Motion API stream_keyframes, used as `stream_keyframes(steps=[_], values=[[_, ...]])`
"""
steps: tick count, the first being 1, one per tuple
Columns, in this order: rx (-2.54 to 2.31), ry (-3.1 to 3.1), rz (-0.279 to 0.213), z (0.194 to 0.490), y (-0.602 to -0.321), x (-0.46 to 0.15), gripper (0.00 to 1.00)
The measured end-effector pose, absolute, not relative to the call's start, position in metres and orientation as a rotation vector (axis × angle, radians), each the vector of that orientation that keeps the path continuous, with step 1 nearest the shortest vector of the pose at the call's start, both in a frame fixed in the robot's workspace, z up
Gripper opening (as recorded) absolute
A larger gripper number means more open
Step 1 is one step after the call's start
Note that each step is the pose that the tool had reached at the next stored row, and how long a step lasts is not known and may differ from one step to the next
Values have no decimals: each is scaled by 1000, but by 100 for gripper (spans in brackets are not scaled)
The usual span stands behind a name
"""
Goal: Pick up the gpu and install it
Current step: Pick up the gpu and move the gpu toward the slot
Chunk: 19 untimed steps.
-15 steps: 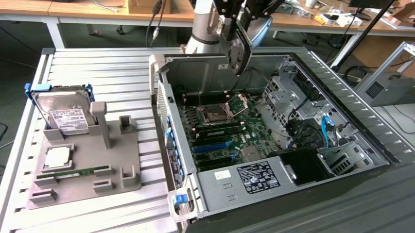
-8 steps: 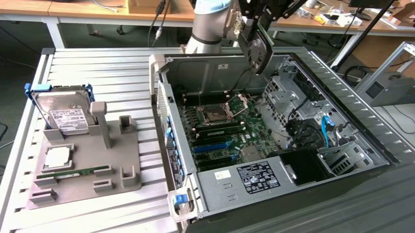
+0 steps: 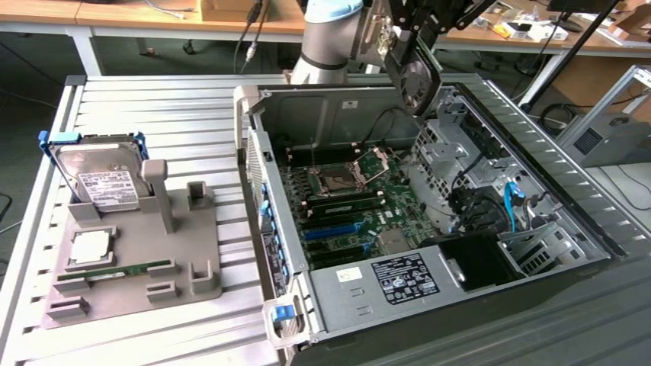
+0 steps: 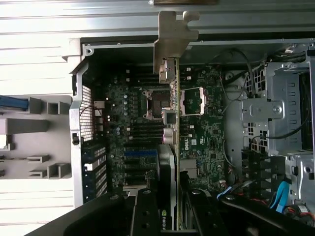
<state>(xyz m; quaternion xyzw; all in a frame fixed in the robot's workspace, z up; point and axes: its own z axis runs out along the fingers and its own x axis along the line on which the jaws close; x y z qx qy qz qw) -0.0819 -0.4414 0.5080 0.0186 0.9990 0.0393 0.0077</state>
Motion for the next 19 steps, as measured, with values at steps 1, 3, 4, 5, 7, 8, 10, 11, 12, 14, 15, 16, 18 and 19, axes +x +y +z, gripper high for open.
stream_keyframes(steps=[1,3,4,5,7,8,10,11,12,14,15,16,18,19], values=[[58,3123,123,506,-441,-82,27],[58,3123,123,501,-441,-82,27],[58,3123,123,498,-441,-82,27],[58,3123,123,497,-441,-82,27],[58,3123,123,493,-441,-82,27],[58,3123,123,491,-441,-82,27],[58,3123,123,487,-441,-82,27],[58,3123,123,486,-441,-82,27],[58,3123,123,484,-441,-82,27],[58,3123,123,480,-441,-82,27],[58,3123,123,478,-441,-82,27],[58,3123,123,476,-441,-82,27],[58,3123,123,473,-441,-82,27],[58,3123,123,471,-441,-82,27]])
